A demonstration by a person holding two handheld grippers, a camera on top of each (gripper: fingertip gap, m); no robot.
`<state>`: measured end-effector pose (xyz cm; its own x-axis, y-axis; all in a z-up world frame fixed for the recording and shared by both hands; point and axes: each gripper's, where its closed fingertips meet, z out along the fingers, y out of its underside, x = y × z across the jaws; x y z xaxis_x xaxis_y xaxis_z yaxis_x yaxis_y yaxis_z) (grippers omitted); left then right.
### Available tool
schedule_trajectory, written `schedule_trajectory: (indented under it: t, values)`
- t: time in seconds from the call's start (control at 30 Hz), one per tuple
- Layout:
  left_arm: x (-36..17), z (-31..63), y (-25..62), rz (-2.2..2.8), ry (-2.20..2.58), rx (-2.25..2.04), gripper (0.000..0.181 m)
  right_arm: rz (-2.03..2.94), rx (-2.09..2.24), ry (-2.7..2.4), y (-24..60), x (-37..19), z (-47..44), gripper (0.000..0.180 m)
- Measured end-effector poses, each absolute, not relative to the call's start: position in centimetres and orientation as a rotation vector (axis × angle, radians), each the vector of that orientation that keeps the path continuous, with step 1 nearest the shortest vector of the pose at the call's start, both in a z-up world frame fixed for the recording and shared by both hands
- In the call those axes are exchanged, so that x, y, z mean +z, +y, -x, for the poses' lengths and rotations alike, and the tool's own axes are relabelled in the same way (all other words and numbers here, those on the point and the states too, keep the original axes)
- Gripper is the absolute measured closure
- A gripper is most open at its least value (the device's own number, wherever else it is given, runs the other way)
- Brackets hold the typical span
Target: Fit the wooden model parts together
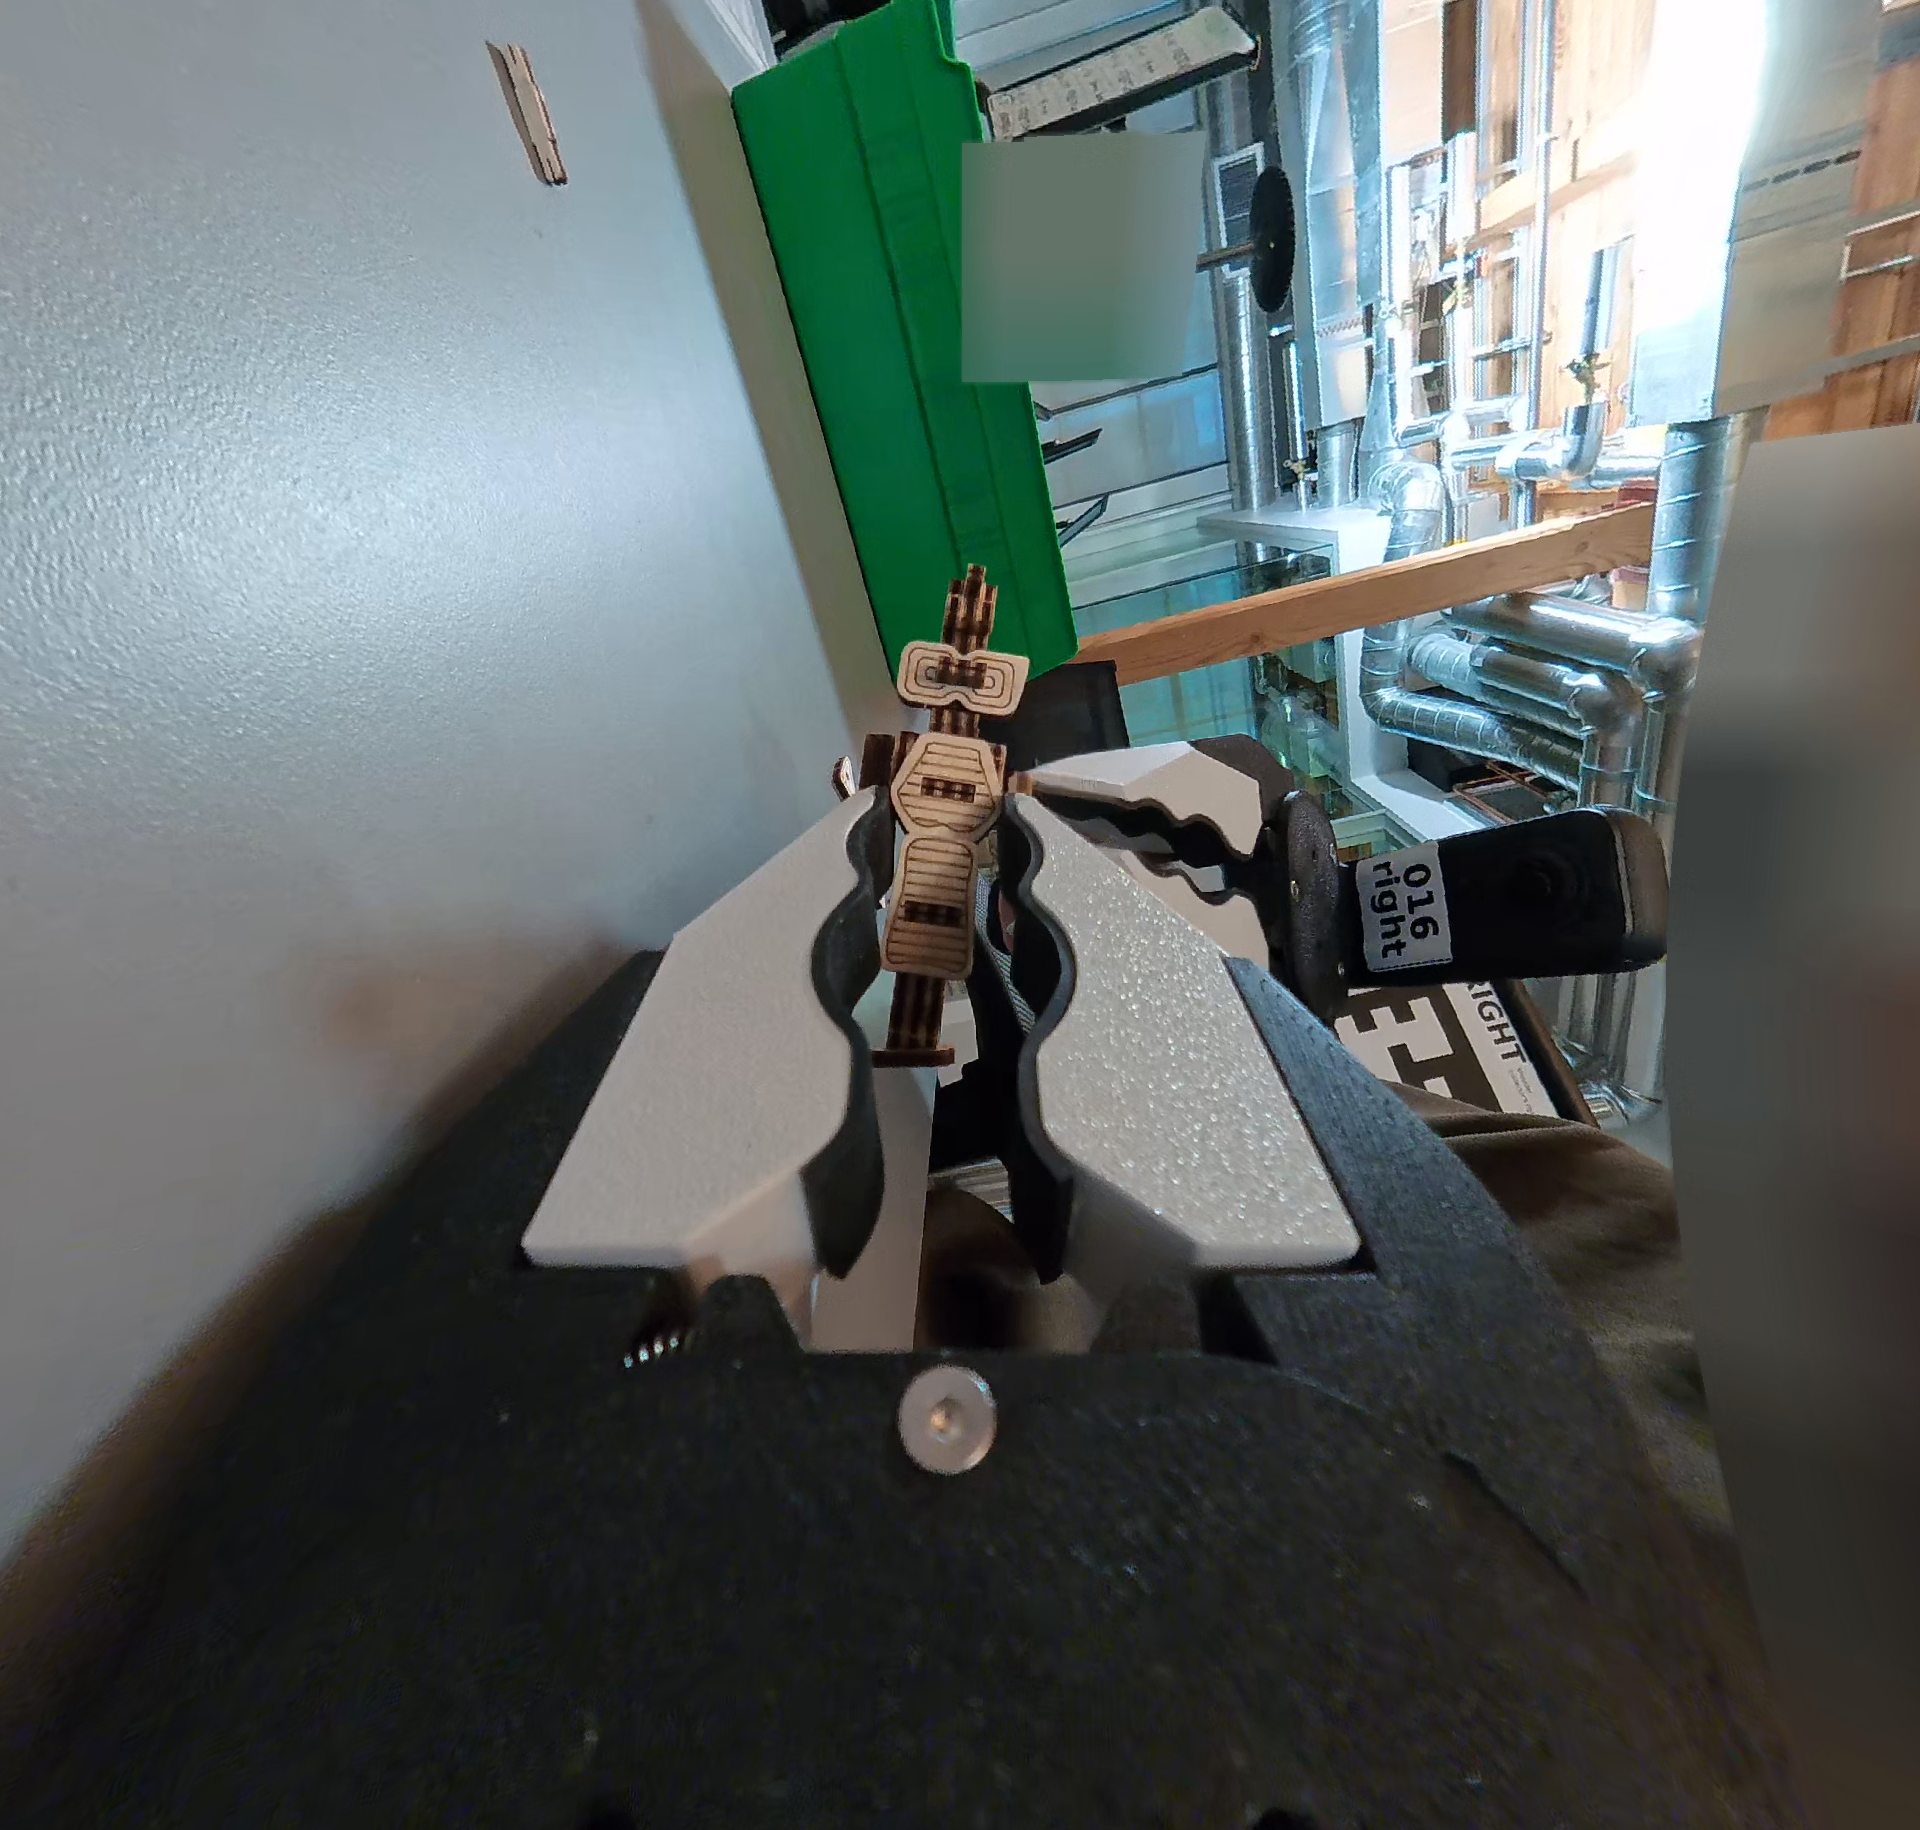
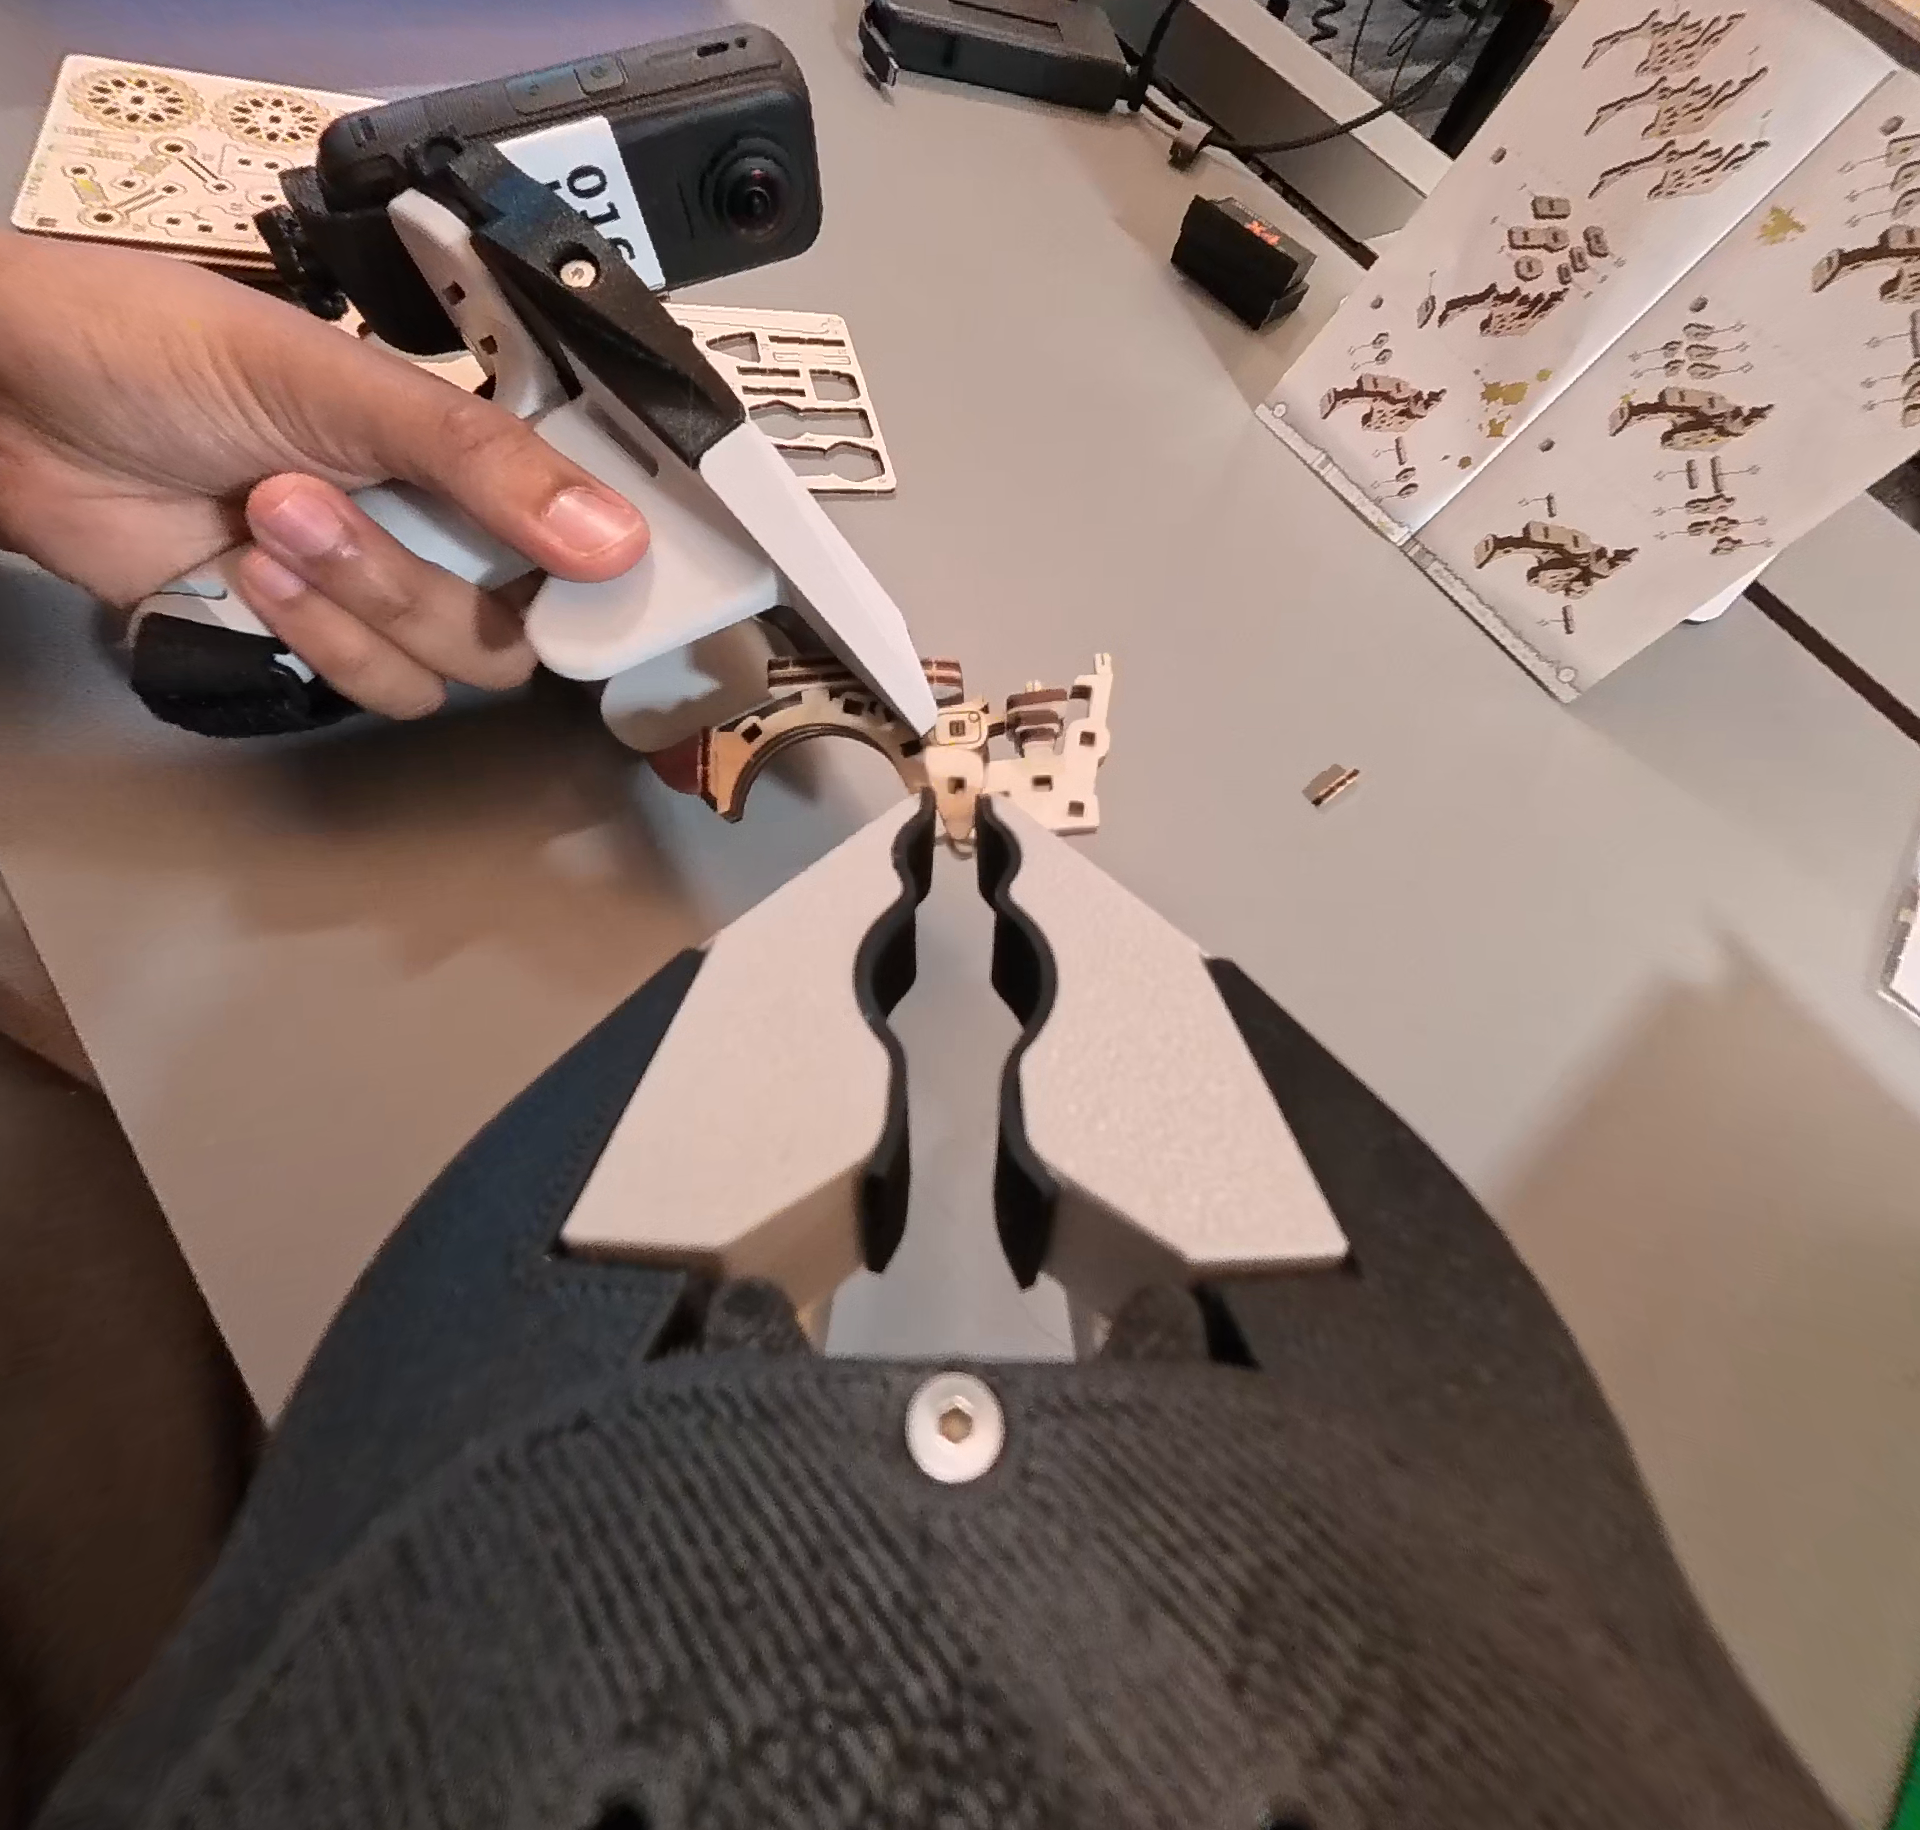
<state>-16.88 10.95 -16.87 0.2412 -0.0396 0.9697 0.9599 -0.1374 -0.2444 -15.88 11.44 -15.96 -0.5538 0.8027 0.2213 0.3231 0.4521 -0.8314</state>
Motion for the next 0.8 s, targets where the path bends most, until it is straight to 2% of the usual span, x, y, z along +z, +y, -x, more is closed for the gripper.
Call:
schedule_trajectory:
  t: [0.2, 0.53, 0.8]
  values:
    - [-17.0, 16.9, 11.0, 1.417, -0.942, -1.107, 0.165, 0.915, 1.025, -2.188, 12.3, -16.6, 14.5, 0.174]
    - [-19.3, 14.3, 11.8, 1.745, -0.841, -0.929, 0.164, 1.006, 1.172, -2.255, 13.0, -16.8, 13.9, 0.174]
    - [-18.5, 16.0, 11.1, 1.789, -0.804, -0.73, 0.146, 1.058, 1.261, -2.248, 13.0, -16.6, 14.0, 0.174]
